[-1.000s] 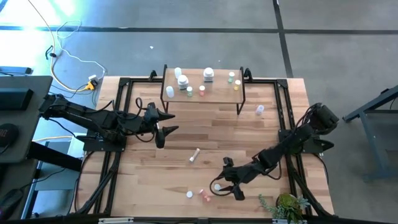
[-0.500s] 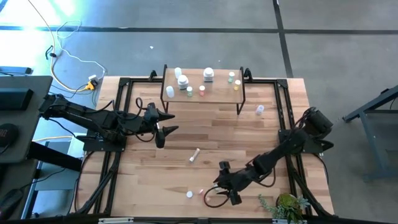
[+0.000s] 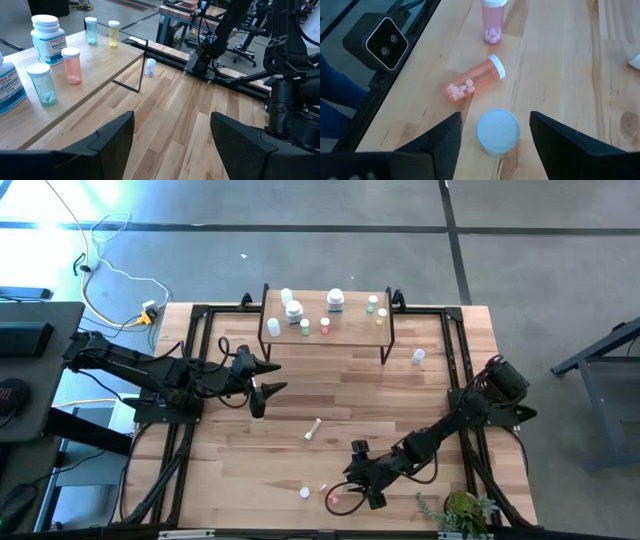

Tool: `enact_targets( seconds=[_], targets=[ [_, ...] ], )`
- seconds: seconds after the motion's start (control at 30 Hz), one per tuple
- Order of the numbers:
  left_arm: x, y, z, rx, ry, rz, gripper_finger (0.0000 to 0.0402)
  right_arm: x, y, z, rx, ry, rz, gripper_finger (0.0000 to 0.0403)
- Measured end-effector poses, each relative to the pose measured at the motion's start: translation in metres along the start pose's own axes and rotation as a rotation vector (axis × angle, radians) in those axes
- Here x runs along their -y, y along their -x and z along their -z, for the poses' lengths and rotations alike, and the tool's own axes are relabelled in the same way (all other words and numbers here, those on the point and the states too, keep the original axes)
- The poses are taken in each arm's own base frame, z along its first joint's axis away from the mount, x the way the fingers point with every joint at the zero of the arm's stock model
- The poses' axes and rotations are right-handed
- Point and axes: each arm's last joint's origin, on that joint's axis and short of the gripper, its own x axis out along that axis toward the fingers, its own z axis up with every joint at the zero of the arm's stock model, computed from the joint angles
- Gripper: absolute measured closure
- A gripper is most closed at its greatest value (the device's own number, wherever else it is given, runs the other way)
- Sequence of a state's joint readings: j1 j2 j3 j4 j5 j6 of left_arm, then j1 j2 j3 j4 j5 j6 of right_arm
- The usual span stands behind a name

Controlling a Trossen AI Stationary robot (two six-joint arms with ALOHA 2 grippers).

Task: Pick and place medicine bottles onto shelf by color
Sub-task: Put the blue pill bottle on the shelf

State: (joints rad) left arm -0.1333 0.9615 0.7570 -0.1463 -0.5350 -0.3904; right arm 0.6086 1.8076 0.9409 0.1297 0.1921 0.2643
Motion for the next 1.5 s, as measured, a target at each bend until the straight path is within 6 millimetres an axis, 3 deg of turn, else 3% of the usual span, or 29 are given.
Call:
enact_targets(
  seconds=[0.13,0.57,0.9,1.17,1.5],
  targets=[
    [0.000,0.000,0.000,-0.001,-0.001,0.000,0.0149,0.001,0.000,0.002,-0.018,-0.021,0.006,0.0190],
    [-0.001,0.000,0.001,-0.013,-0.008,-0.005,0.0149,0.000,0.000,0.001,-0.013,-0.076,0.006,0.0287],
    [-0.001,0.000,0.002,-0.015,-0.036,-0.006,0.0149,0.001,0.004,-0.003,0.016,-0.183,0.018,0.0295],
    [-0.001,0.000,0.001,-0.012,-0.034,-0.004,0.0149,0.016,0.039,-0.032,0.198,-0.330,0.188,0.0295],
    [0.001,0.000,0.002,-0.031,-0.034,0.043,0.0149,0.078,0.104,-0.067,0.395,-0.455,0.453,0.0295]
  ],
)
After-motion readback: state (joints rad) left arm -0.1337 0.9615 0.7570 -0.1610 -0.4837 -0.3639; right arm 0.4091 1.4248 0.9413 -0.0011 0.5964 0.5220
